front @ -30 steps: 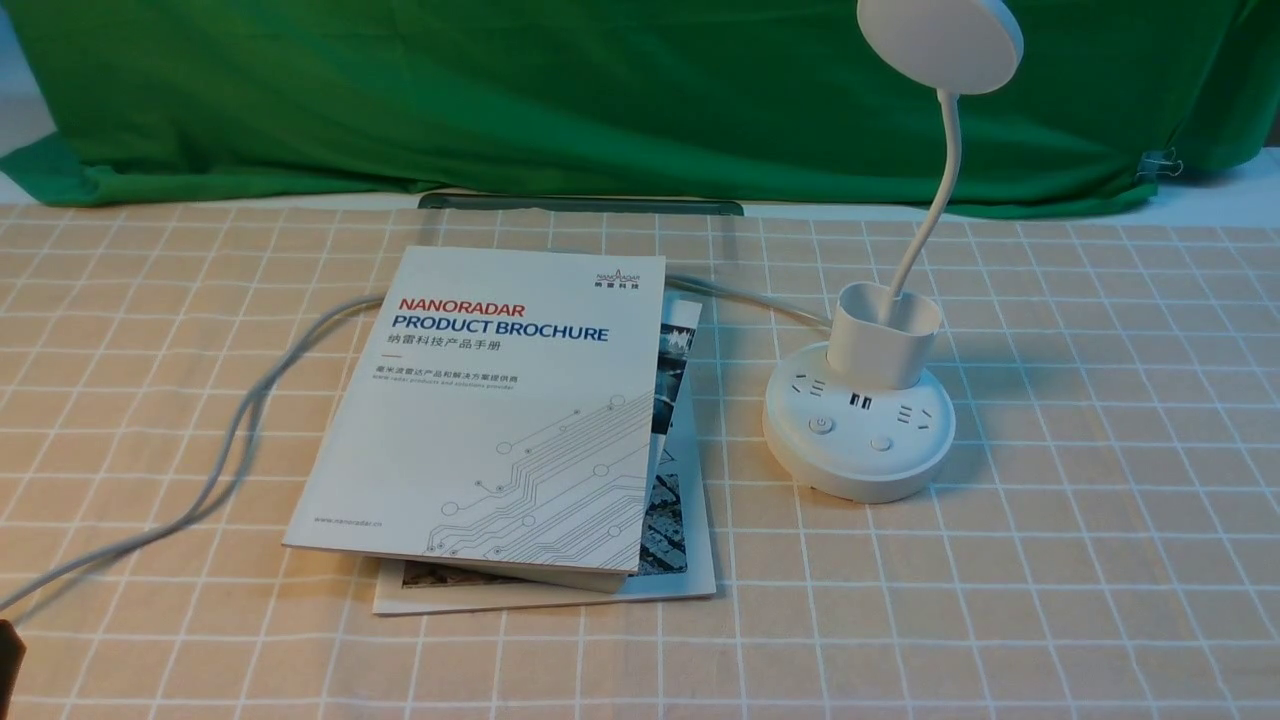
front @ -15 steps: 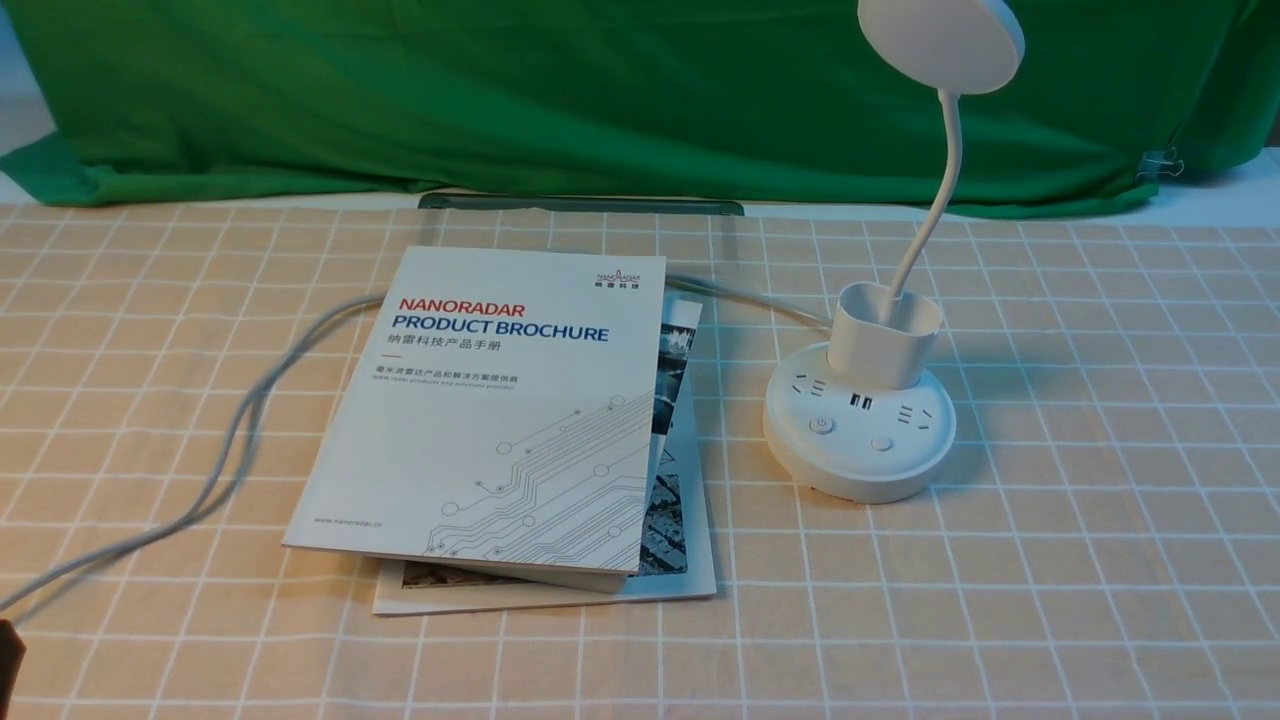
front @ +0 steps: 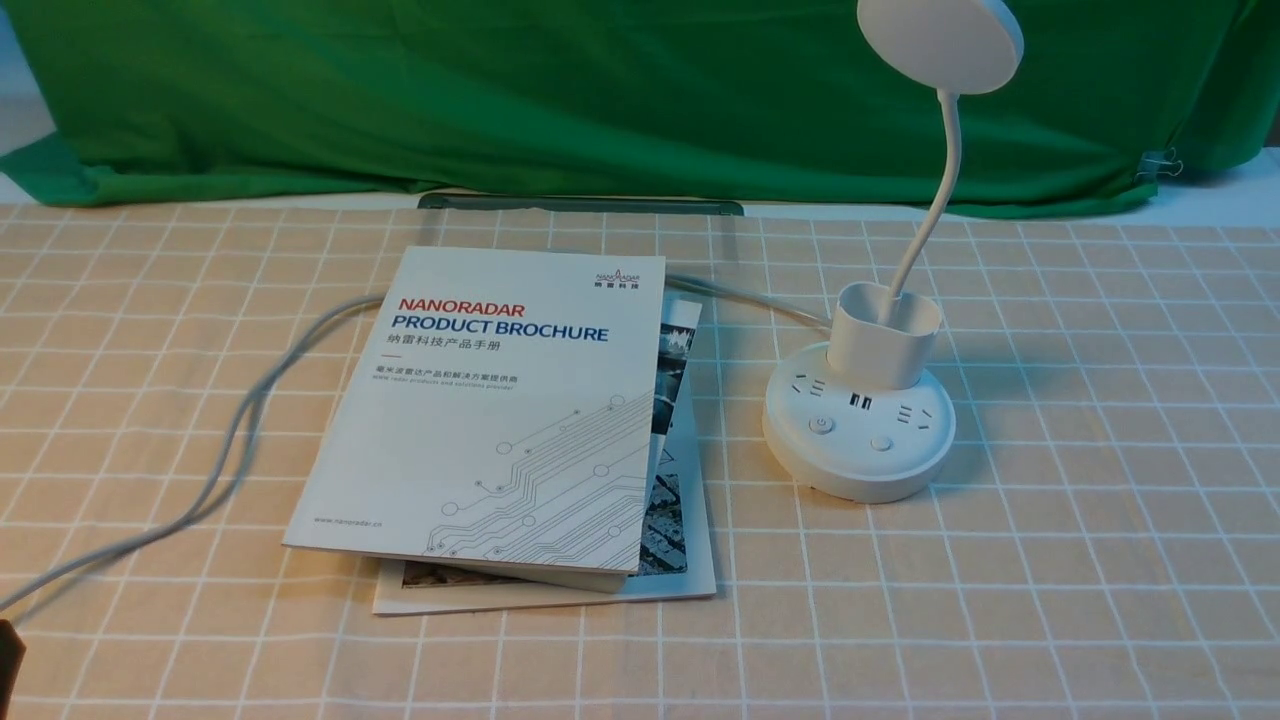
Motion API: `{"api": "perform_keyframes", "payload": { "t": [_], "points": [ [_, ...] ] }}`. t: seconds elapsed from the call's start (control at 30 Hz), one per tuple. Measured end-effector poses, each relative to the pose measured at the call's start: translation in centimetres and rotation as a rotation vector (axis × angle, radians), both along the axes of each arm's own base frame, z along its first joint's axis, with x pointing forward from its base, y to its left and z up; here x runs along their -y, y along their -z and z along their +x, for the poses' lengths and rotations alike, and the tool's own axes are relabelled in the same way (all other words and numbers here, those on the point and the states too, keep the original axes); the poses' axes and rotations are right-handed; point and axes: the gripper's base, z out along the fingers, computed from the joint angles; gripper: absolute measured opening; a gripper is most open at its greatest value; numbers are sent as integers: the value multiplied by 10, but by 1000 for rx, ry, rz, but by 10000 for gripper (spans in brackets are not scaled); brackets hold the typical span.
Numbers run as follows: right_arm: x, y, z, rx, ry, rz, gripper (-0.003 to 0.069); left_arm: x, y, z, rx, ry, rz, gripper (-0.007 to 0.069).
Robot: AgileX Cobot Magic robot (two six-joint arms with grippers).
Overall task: Turn on the table lamp on the light coffee tablecloth with your hand.
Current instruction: 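Press the button on the base of the white desk lamp with the right gripper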
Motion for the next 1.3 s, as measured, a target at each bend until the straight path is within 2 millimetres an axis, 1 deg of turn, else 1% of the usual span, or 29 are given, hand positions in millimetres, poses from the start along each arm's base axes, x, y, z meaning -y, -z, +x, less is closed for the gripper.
{"api": "perform_keyframes", "payload": {
  "t": [0.03, 0.07, 0.1, 0.17, 0.2, 0.27, 0.3, 0.4, 0.47, 0.57, 0.6, 0.63, 0.7, 0.83, 0.87, 0.9, 0.93, 0.97, 1.07, 1.3],
  "points": [
    [-5, 3, 15, -53, -19, -5, 34, 0, 0, 0, 0, 0, 0, 21],
    [-6, 4, 17, -58, -21, -9, 34, 0, 0, 0, 0, 0, 0, 21],
    [-14, 9, 37, -115, -53, 7, 34, 0, 0, 0, 0, 0, 0, 21],
    [-24, 17, 56, -175, -100, 32, 34, 0, 0, 0, 0, 0, 0, 21],
    [-31, 26, 72, -225, -126, 46, 34, 0, 0, 0, 0, 0, 0, 21],
    [-41, 41, 92, -288, -154, 51, 34, 0, 0, 0, 0, 0, 0, 21],
    [-44, 45, 98, -302, -159, 53, 34, 0, 0, 0, 0, 0, 0, 21],
    [-58, 72, 122, -368, -191, 27, 34, 0, 0, 0, 0, 0, 0, 21],
    [-68, 85, 131, -388, -214, 10, 34, 0, 0, 0, 0, 0, 0, 21],
    [-88, 106, 142, -402, -260, -10, 34, 0, 0, 0, 0, 0, 0, 21],
    [-97, 115, 147, -405, -280, -16, 34, 0, 0, 0, 0, 0, 0, 21],
    [-97, 114, 147, -403, -280, -16, 34, 0, 0, 0, 0, 0, 0, 21],
    [-111, 127, 159, -395, -302, -20, 34, 0, 0, 0, 0, 0, 0, 21],
    [-118, 140, 177, -379, -302, -22, 34, 0, 0, 0, 0, 0, 0, 21],
    [-119, 143, 178, -383, -302, -23, 34, 0, 0, 0, 0, 0, 0, 21],
    [-120, 151, 183, -390, -301, -28, 34, 0, 0, 0, 0, 0, 0, 21],
    [-120, 152, 183, -391, -301, -29, 34, 0, 0, 0, 0, 0, 0, 21],
    [-121, 159, 186, -396, -300, -31, 34, 0, 0, 0, 0, 0, 0, 21],
    [-123, 171, 191, -400, -298, -32, 34, 0, 0, 0, 0, 0, 0, 21],
    [-125, 177, 197, -367, -295, -26, 34, 0, 0, 0, 0, 0, 0, 21]
  ]
}}
